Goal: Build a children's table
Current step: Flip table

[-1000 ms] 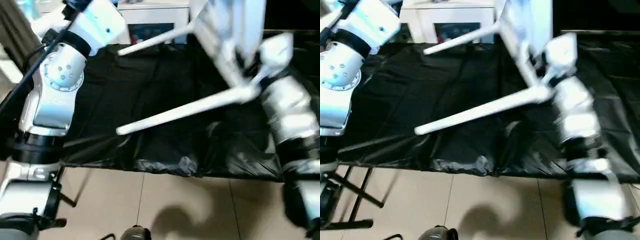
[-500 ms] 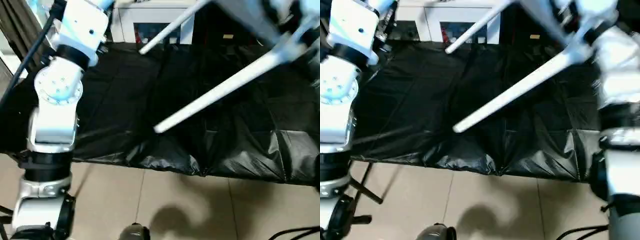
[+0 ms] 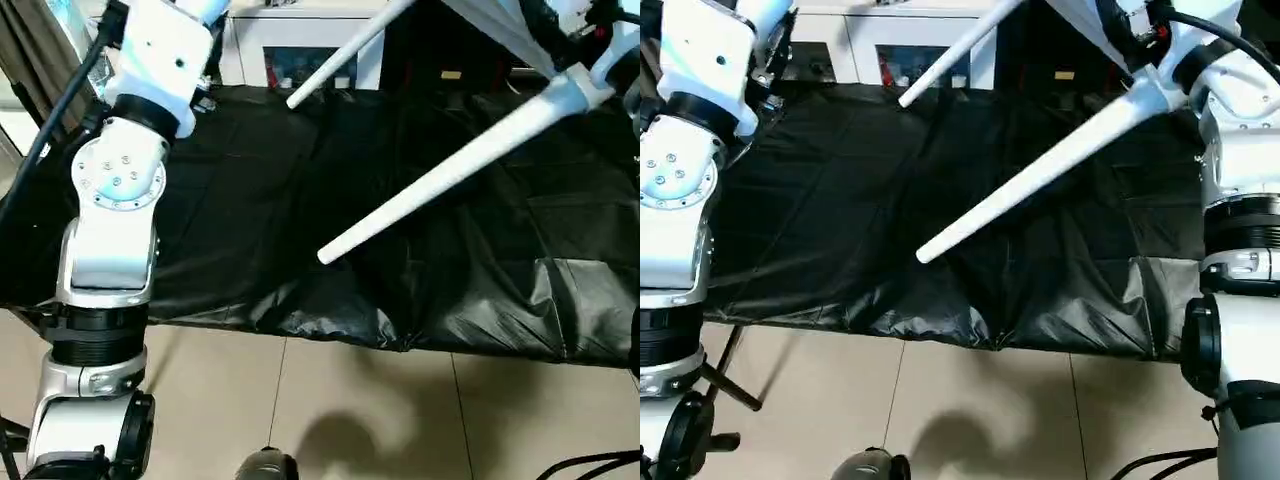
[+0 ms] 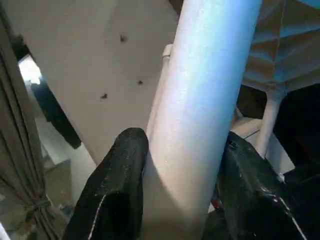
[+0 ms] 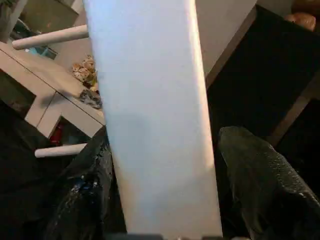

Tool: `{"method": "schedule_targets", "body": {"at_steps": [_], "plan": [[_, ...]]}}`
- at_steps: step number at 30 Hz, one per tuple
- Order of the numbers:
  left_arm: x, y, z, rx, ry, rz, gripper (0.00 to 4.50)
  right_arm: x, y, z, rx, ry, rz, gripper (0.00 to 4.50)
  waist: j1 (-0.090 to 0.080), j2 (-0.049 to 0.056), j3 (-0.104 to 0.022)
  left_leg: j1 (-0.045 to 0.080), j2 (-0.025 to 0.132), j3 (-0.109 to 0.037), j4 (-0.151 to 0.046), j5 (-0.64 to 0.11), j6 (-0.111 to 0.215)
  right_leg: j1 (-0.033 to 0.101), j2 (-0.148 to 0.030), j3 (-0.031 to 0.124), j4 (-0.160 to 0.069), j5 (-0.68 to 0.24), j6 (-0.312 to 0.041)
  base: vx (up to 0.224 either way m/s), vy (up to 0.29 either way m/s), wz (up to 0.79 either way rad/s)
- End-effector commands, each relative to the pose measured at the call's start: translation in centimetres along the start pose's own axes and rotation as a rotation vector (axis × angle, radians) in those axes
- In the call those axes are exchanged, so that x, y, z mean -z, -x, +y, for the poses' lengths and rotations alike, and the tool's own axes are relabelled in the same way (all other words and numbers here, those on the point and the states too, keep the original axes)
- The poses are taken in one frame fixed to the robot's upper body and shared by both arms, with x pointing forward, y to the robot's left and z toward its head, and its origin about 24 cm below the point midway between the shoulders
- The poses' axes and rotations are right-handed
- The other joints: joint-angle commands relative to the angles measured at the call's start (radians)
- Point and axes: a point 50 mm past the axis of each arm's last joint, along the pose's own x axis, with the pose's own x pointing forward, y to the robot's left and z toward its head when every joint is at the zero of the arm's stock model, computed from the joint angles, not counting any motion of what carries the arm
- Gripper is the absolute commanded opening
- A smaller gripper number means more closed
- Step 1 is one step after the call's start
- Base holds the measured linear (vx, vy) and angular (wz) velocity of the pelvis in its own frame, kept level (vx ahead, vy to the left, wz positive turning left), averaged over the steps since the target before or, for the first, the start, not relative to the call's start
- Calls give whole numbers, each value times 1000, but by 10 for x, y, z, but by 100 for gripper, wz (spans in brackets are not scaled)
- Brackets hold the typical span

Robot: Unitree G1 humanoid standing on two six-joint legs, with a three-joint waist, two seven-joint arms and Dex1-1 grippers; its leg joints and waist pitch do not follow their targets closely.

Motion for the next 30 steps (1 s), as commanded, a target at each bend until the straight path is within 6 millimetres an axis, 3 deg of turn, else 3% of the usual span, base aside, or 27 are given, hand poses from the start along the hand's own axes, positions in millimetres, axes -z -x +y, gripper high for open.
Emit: {"method": "schedule_targets", "body": {"at_steps": [1,10,18,21,23,24,27,30], "plan": [[31,6,-8,4,82,163,191,-10,-1,-8,17,-3,-45,368,-9,-33,-68,41,41,-23,-53,-182,68,29,-38,20,-79,-82,-231,0,0,0],[39,10,-9,-8,114,207,186,-30,-1,7,-126,3,-216,445,-20,-35,-64,40,43,-27,-60,-242,55,25,-40,19,-88,-159,-205,0,0,0],[46,10,-10,45,119,182,179,-47,11,2,-80,-115,-402,450,-14,-33,-69,47,45,-27,-62,-231,63,21,-41,22,-86,-127,-202,0,0,0],[46,9,-8,52,110,177,173,-38,18,2,-66,-224,-390,450,-13,-32,-69,47,47,-29,-66,-223,53,23,-37,21,-83,-92,-205,0,0,0],[46,7,-4,50,97,175,170,-13,35,32,-209,-433,-325,450,-9,-24,-68,53,50,-31,-71,-250,51,21,-39,24,-87,-92,-192,0,0,0],[46,7,-4,50,97,175,168,-12,35,32,-210,-435,-324,450,-8,-24,-70,54,51,-34,-76,-265,38,24,-38,22,-88,-88,-185,0,0,0],[46,5,-1,54,86,169,166,14,53,68,-339,-560,-222,450,-11,-27,-71,54,50,-37,-81,-311,-1,23,-42,21,-89,-114,-185,0,0,0],[46,4,0,63,75,158,164,43,73,101,-426,-624,-76,450,-5,-33,-67,50,49,-36,-84,-325,-15,21,-46,24,-97,-156,-166,0,0,0]]}}
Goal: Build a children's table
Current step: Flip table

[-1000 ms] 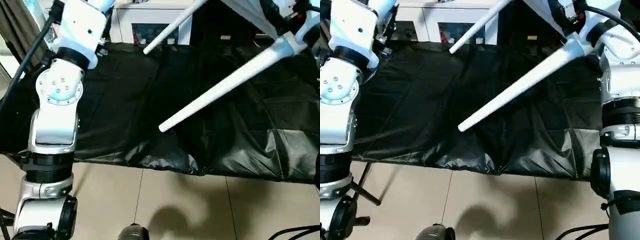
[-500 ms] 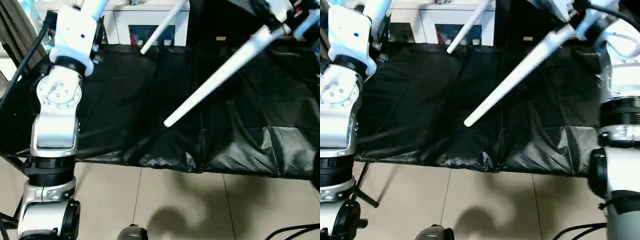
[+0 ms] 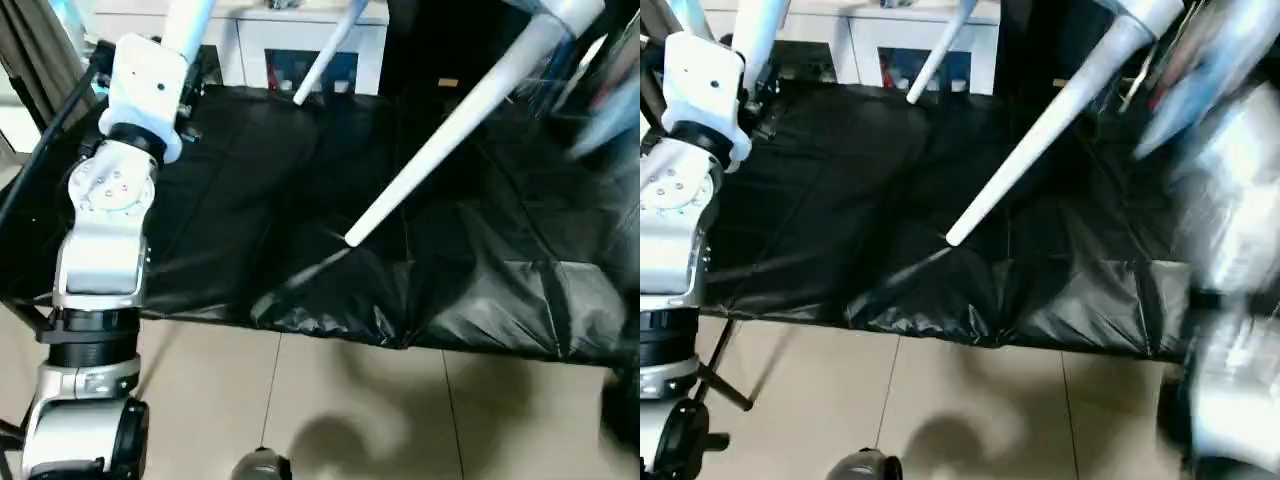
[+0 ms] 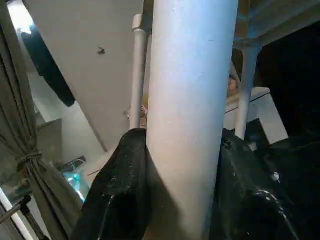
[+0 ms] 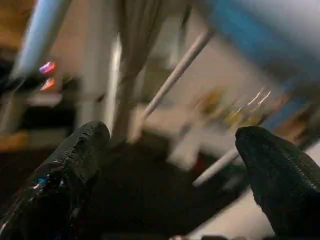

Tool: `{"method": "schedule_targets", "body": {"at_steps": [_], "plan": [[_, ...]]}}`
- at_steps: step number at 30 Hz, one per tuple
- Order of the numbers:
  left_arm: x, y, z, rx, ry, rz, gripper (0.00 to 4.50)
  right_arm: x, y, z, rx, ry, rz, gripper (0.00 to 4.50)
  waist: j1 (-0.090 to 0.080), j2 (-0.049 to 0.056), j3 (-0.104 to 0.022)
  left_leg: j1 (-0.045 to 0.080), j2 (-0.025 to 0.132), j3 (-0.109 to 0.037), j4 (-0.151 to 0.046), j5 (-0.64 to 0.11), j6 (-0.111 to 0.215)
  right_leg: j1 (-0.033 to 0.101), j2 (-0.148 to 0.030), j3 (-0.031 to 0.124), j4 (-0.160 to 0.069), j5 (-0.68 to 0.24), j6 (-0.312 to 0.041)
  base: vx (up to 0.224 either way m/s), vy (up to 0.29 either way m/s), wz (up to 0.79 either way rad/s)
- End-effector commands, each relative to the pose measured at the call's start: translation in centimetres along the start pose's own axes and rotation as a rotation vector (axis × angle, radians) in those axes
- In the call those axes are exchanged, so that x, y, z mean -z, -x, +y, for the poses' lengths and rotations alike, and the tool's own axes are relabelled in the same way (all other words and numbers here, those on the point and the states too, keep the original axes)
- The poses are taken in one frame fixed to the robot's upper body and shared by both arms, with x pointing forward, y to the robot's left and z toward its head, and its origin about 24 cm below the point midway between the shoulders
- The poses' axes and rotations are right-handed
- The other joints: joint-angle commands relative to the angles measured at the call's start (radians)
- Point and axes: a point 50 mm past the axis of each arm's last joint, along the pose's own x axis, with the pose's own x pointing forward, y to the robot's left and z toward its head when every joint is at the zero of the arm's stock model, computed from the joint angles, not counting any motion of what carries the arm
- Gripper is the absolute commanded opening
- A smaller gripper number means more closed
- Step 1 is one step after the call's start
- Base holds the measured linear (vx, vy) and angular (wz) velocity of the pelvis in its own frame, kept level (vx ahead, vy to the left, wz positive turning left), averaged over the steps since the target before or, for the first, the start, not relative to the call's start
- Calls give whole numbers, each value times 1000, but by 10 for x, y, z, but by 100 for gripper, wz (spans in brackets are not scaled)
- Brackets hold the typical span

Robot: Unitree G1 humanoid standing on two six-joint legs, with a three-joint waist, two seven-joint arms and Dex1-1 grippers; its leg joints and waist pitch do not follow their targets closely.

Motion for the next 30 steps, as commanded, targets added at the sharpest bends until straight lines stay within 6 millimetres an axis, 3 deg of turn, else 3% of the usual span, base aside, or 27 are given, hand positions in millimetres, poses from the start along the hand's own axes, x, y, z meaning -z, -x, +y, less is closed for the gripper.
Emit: {"method": "schedule_targets", "body": {"at_steps": [1,6,10,18,21,23,25,27,30], "plan": [[7,-1,-6,48,13,34,164,11,2,7,-11,-36,46,450,-7,-10,-66,48,50,-35,-84,-332,-19,16,-48,25,-93,-179,-165,0,0,0],[5,-3,-3,54,-3,24,164,37,13,-3,195,-91,127,450,-6,-12,-62,52,50,-35,-88,-351,-52,5,-52,27,-100,-263,-149,0,0,0],[5,-2,0,57,-11,24,162,51,15,-14,343,-117,178,450,-10,-11,-63,52,47,-35,-88,-357,-66,5,-51,27,-98,-249,-148,0,0,0],[7,5,3,67,-27,45,162,67,-27,-14,291,-275,83,450,-17,-13,-69,41,47,-32,-82,-279,-26,15,-54,22,-82,-127,-205,0,0,0],[7,7,7,77,-45,60,162,68,-48,-13,253,-326,76,450,-12,-13,-73,41,47,-30,-77,-238,2,17,-55,18,-70,-68,-252,0,0,0],[7,10,11,82,-63,66,162,69,-57,-15,272,-320,95,450,-10,-16,-60,38,49,-29,-82,-249,6,12,-53,20,-74,-85,-253,0,0,0],[7,11,12,85,-67,70,161,69,-60,-16,289,-322,104,450,-9,-14,-56,40,49,-28,-84,-261,7,9,-52,20,-74,-102,-254,0,0,0],[7,16,16,95,-84,82,161,71,-65,-18,327,-338,118,450,-7,-23,-45,42,51,-29,-91,-285,5,7,-53,22,-78,-119,-251,0,0,0],[8,21,18,100,-90,93,161,71,-69,-16,318,-354,117,450,0,-20,-41,44,53,-32,-95,-306,-8,6,-53,22,-75,-120,-250,0,0,0]]}}
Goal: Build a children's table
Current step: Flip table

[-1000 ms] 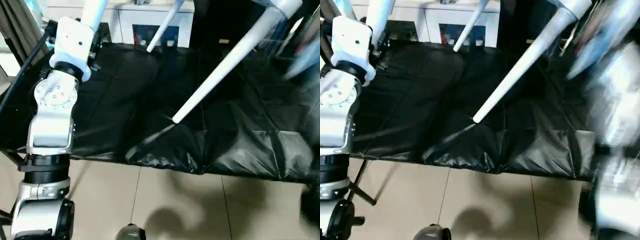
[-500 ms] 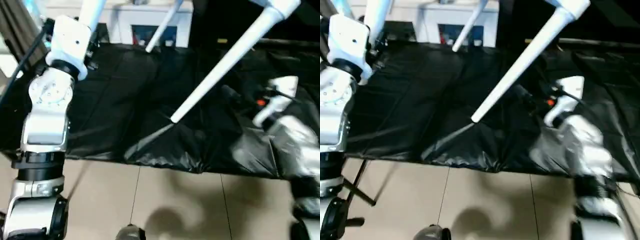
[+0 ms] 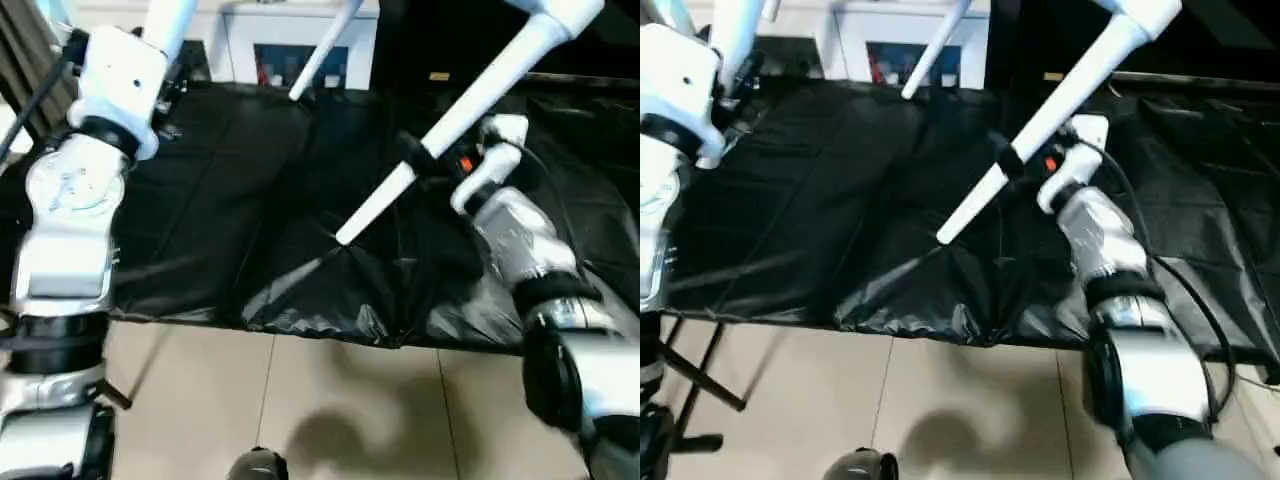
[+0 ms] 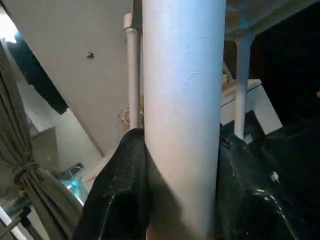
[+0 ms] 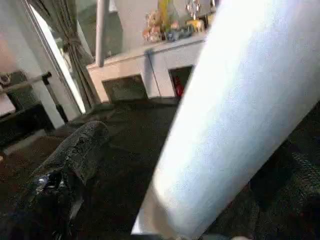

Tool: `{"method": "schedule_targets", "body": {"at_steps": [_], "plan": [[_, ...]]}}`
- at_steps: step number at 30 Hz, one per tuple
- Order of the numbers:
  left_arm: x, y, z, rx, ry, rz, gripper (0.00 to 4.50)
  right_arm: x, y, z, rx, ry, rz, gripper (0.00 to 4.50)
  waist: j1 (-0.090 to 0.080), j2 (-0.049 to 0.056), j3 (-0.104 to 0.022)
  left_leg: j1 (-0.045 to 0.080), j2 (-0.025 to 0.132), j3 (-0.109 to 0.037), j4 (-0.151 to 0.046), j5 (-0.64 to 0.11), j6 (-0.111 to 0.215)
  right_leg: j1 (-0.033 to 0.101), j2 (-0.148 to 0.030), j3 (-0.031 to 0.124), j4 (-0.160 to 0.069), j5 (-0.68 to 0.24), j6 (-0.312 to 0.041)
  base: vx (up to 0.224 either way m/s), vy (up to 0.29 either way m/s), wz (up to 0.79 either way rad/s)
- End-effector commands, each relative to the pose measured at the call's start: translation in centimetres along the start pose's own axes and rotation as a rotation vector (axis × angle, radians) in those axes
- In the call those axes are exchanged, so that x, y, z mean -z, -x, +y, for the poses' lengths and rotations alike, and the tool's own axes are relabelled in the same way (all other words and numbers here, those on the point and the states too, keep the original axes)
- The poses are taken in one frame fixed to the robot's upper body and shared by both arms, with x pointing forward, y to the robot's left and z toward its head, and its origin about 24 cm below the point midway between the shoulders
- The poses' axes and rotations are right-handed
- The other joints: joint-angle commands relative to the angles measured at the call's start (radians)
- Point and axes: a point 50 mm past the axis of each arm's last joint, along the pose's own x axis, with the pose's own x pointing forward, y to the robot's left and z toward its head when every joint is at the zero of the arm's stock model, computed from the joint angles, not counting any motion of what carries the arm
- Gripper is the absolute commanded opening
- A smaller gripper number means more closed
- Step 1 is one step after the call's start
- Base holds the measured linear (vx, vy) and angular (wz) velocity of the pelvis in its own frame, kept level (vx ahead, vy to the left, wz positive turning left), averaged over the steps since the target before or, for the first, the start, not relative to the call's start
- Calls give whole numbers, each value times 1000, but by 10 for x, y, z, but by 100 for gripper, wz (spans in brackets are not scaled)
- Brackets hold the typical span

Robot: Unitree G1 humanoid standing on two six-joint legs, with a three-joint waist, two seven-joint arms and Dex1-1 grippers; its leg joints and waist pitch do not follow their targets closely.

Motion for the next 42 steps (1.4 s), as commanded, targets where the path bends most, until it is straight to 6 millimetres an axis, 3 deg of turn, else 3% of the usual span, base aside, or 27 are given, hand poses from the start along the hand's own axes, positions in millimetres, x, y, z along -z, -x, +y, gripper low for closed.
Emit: {"method": "schedule_targets", "body": {"at_steps": [1,5,8,11,12,14,20,22,24,25,26,29,30,32,33,34,36,37,38,40,41,42], "plan": [[19,7,-6,67,-2,105,161,-2,-3,2,-34,-5,-5,450,4,4,-54,46,53,-33,-86,-312,-5,13,-52,23,-71,-114,-244,0,0,0],[28,9,-10,75,29,128,161,-9,-4,11,-214,2,-12,450,7,2,-47,48,55,-34,-89,-347,-6,13,-50,24,-71,-110,-240,0,0,0],[39,9,-19,91,63,146,161,-16,-2,15,-323,21,-19,450,13,5,-49,52,57,-32,-87,-331,-7,13,-48,24,-71,-80,-239,0,0,0],[50,8,-30,122,97,163,161,-21,2,18,-432,47,-22,450,25,3,-51,49,57,-31,-84,-290,1,18,-50,23,-64,-29,-242,0,0,0],[55,7,-35,134,106,171,161,-22,5,18,-465,63,-16,450,26,8,-52,49,57,-31,-83,-288,3,16,-48,24,-64,-27,-242,0,0,0],[61,6,-42,155,119,180,161,-23,10,17,-505,99,-7,450,35,10,-52,58,58,-29,-80,-289,0,13,-46,24,-69,-6,-230,0,0,0],[73,-2,-67,209,157,193,161,-31,32,8,-535,155,-33,450,42,14,-57,59,59,-32,-84,-316,-32,18,-49,24,-67,3,-227,0,0,0],[76,-3,-72,217,161,197,161,-31,37,8,-533,163,-38,450,49,24,-55,69,61,-32,-86,-352,-45,11,-48,28,-77,-21,-204,0,0,0],[79,-4,-76,226,163,199,161,-31,41,8,-529,171,-40,450,48,17,-58,62,60,-38,-91,-359,-61,22,-50,26,-75,-17,-189,0,0,0],[81,-1,-79,231,160,207,161,-29,45,10,-527,179,-39,450,47,17,-58,60,60,-37,-92,-359,-64,21,-52,25,-75,-20,-190,0,0,0],[83,1,-80,234,159,216,161,-26,47,12,-520,190,-36,450,46,30,-57,61,61,-39,-94,-375,-74,19,-52,25,-79,-40,-187,0,0,0],[89,8,-81,231,169,236,161,-21,51,16,-515,192,-31,450,42,21,-57,60,61,-40,-96,-373,-76,21,-54,26,-79,-31,-184,0,0,0],[96,14,-83,236,169,253,161,-18,51,21,-511,190,-25,450,37,13,-58,57,60,-40,-96,-361,-71,25,-54,25,-79,-33,-186,0,0,0],[98,16,-84,241,166,261,161,-16,51,23,-506,193,-19,450,31,14,-58,57,60,-40,-97,-353,-67,23,-55,26,-79,-39,-184,0,0,0],[102,18,-85,246,162,274,161,-11,50,25,-488,208,-1,450,23,5,-59,57,60,-38,-97,-354,-66,24,-57,26,-80,-57,-190,0,0,0],[105,20,-86,250,173,282,161,-7,49,27,-478,216,14,450,22,10,-57,57,60,-38,-98,-355,-67,21,-56,26,-83,-74,-187,0,0,0],[109,22,-86,250,188,300,161,-1,48,28,-453,234,33,450,17,-1,-59,61,61,-35,-99,-361,-69,20,-58,30,-89,-116,-177,0,0,0],[110,24,-86,248,191,309,161,1,48,28,-438,245,40,450,17,2,-59,61,61,-36,-99,-358,-74,19,-59,30,-87,-120,-176,0,0,0],[114,28,-87,244,207,333,161,5,47,26,-396,244,38,450,14,-4,-60,64,62,-35,-102,-366,-81,17,-58,30,-92,-131,-169,0,0,0],[120,34,-86,237,224,373,161,13,47,20,-285,270,36,450,11,-1,-57,64,61,-37,-107,-405,-106,12,-58,31,-93,-168,-160,0,0,0],[122,37,-85,222,232,381,161,16,47,17,-227,265,27,450,5,-6,-56,71,61,-38,-109,-467,-122,7,-61,32,-100,-234,-153,0,0,0],[123,39,-85,212,234,382,217,18,48,15,-193,260,21,450,0,-2,-55,77,62,-42,-114,-520,-139,2,-62,33,-107,-291,-142,0,0,0]]}}
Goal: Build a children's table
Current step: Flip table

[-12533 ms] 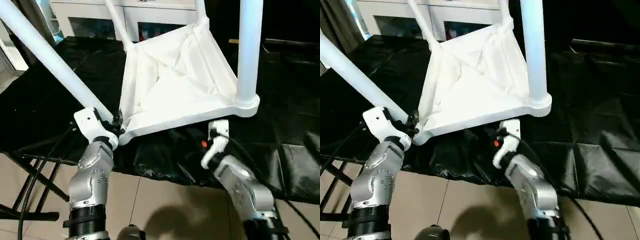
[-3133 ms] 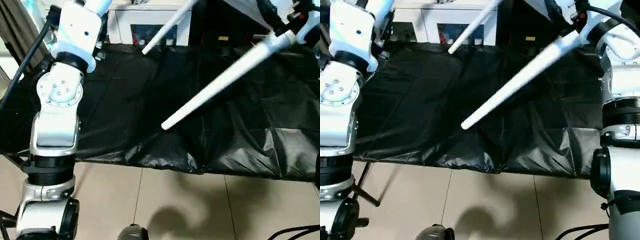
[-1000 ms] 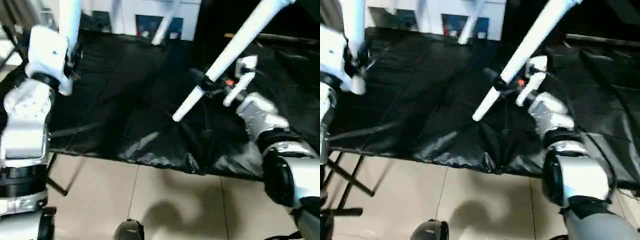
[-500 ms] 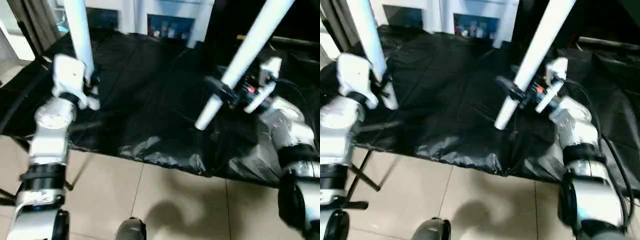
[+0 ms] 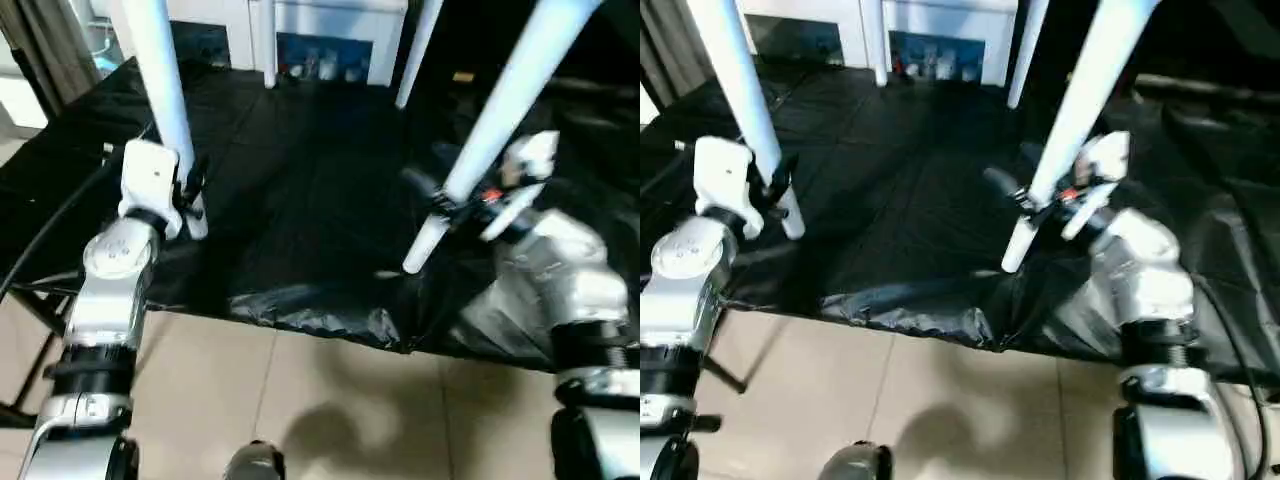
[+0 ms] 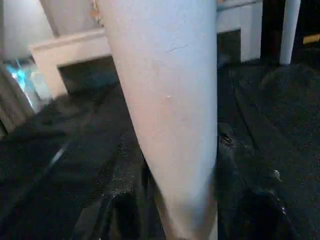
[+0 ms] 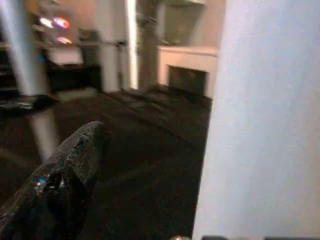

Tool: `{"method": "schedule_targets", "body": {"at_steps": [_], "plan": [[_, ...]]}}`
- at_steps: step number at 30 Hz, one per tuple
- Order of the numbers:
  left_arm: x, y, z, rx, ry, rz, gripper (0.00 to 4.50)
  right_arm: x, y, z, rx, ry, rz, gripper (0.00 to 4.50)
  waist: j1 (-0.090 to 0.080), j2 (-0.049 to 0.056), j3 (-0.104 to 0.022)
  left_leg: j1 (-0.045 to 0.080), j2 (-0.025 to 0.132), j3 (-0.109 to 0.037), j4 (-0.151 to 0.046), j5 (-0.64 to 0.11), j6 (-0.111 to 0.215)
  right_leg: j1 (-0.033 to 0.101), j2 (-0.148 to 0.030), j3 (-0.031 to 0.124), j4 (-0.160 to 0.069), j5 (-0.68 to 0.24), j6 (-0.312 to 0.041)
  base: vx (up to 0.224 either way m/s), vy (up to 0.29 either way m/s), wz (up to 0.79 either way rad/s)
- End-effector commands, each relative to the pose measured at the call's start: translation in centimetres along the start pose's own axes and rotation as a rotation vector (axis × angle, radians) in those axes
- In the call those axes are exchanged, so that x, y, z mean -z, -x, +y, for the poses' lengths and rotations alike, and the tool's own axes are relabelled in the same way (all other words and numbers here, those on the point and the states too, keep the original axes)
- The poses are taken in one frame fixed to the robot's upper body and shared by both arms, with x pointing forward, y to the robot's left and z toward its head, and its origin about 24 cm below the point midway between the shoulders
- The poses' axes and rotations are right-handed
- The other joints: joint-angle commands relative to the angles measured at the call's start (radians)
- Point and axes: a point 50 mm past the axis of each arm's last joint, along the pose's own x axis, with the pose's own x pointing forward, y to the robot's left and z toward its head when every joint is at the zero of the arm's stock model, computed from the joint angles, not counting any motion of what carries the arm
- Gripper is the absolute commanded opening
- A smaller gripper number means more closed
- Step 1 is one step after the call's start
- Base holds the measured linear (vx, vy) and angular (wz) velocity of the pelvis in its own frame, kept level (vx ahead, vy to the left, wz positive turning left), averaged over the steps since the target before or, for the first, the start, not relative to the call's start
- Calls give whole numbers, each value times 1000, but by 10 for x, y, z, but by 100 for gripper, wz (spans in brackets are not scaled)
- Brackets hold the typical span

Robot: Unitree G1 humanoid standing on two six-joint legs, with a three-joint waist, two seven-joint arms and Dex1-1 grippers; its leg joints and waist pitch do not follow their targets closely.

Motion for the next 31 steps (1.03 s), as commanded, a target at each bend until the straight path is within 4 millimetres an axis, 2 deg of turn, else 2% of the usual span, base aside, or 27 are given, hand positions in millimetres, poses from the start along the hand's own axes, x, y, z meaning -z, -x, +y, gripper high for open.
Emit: {"method": "schedule_targets", "body": {"at_steps": [1,2,3,4,6,7,8,9,10,11,12,14,16,17,19,20,22,23,24,25,26,27,29,31], "plan": [[23,5,-20,107,-104,115,217,9,1,0,59,-5,20,450,-17,22,-53,70,63,-43,-105,-548,-143,-13,-62,34,-95,-311,-139,0,0,0],[27,9,-18,92,-92,120,231,16,4,1,91,-22,23,450,-19,14,-59,76,64,-45,-106,-570,-149,-10,-63,33,-96,-323,-135,0,0,0],[31,12,-16,84,-94,128,231,22,7,2,108,-34,29,450,-23,17,-57,71,64,-47,-112,-571,-146,-6,-64,34,-100,-322,-125,0,0,0],[33,15,-14,72,-92,132,239,26,9,4,137,-27,34,450,-23,17,-60,71,64,-48,-113,-556,-146,-2,-64,33,-99,-309,-120,0,0,0],[37,22,-10,51,-84,136,272,32,13,8,176,-22,31,450,-26,14,-68,65,63,-40,-110,-456,-134,2,-58,34,-90,-180,-127,0,0,0],[38,26,-8,43,-79,135,277,35,15,12,183,-19,26,450,-27,12,-69,61,63,-39,-109,-431,-125,7,-58,34,-86,-146,-132,0,0,0],[38,29,-7,30,-73,130,273,37,17,15,195,-22,19,450,-27,12,-72,56,60,-36,-104,-371,-105,13,-54,32,-78,-70,-139,57,-16,-3],[38,32,-5,17,-61,120,274,40,19,19,202,-28,12,450,-27,8,-78,52,59,-34,-97,-299,-76,19,-52,30,-69,23,-149,57,-16,-3],[38,35,-5,4,-48,108,286,41,22,22,213,-21,5,450,-26,8,-79,50,58,-32,-93,-269,-60,21,-53,29,-65,62,-156,0,0,0],[38,41,-4,-29,-36,72,307,46,28,26,232,-19,0,450,-26,9,-80,47,56,-28,-85,-213,-29,23,-52,28,-60,132,-167,0,0,0],[39,45,-3,-49,-45,61,314,49,33,28,242,-3,5,450,-26,4,-77,42,57,-27,-83,-200,-3,26,-53,27,-61,149,-172,0,0,0],[40,49,-3,-62,-52,51,315,52,37,30,251,12,12,450,-28,6,-76,44,57,-26,-81,-202,14,26,-50,28,-63,116,-171,0,0,0],[41,57,-7,-72,-27,25,315,59,46,34,266,37,33,450,-32,7,-73,45,60,-27,-85,-224,15,26,-50,28,-69,63,-168,0,0,0],[42,66,-12,-74,-5,21,315,64,54,36,292,30,52,450,-35,10,-71,48,62,-28,-88,-256,4,24,-48,29,-72,16,-168,0,0,0],[43,76,-16,-78,17,21,315,70,64,39,322,19,72,450,-38,9,-66,48,65,-29,-93,-290,-5,23,-48,31,-78,-28,-166,0,0,0],[43,82,-20,-86,28,14,315,73,70,42,343,15,88,450,-38,16,-65,50,66,-29,-95,-318,-14,21,-48,32,-82,-61,-163,0,0,0],[43,92,-26,-105,49,33,315,77,78,49,362,5,131,450,-41,12,-61,48,67,-30,-99,-352,-22,21,-45,35,-88,-91,-150,0,0,0],[43,99,-29,-124,83,39,315,78,82,53,374,11,142,450,-40,23,-59,51,65,-31,-101,-391,-32,18,-46,36,-94,-145,-141,0,0,0],[41,104,-31,-136,105,36,315,77,85,56,383,7,147,450,-41,20,-55,51,66,-32,-103,-425,-45,17,-48,37,-100,-196,-131,0,0,0],[39,110,-33,-156,112,31,315,77,89,58,395,3,149,450,-42,26,-52,52,66,-34,-107,-450,-54,14,-47,37,-104,-232,-126,0,0,0],[37,116,-36,-172,107,36,315,75,92,60,409,4,150,450,-44,21,-45,52,67,-36,-110,-498,-63,12,-49,39,-112,-298,-110,0,0,0],[36,120,-39,-182,101,42,315,73,95,62,419,4,151,450,-44,21,-43,57,65,-38,-110,-537,-72,7,-50,40,-119,-368,-92,0,0,0],[25,130,-47,-214,95,25,315,69,101,66,439,6,158,450,-45,21,-41,57,66,-44,-111,-561,-81,7,-53,42,-128,-432,-70,0,0,0],[24,131,-48,-220,95,27,315,68,102,67,440,8,158,450,-46,21,-34,66,62,-43,-108,-602,-89,-5,-51,41,-140,-493,-49,0,0,0]]}}
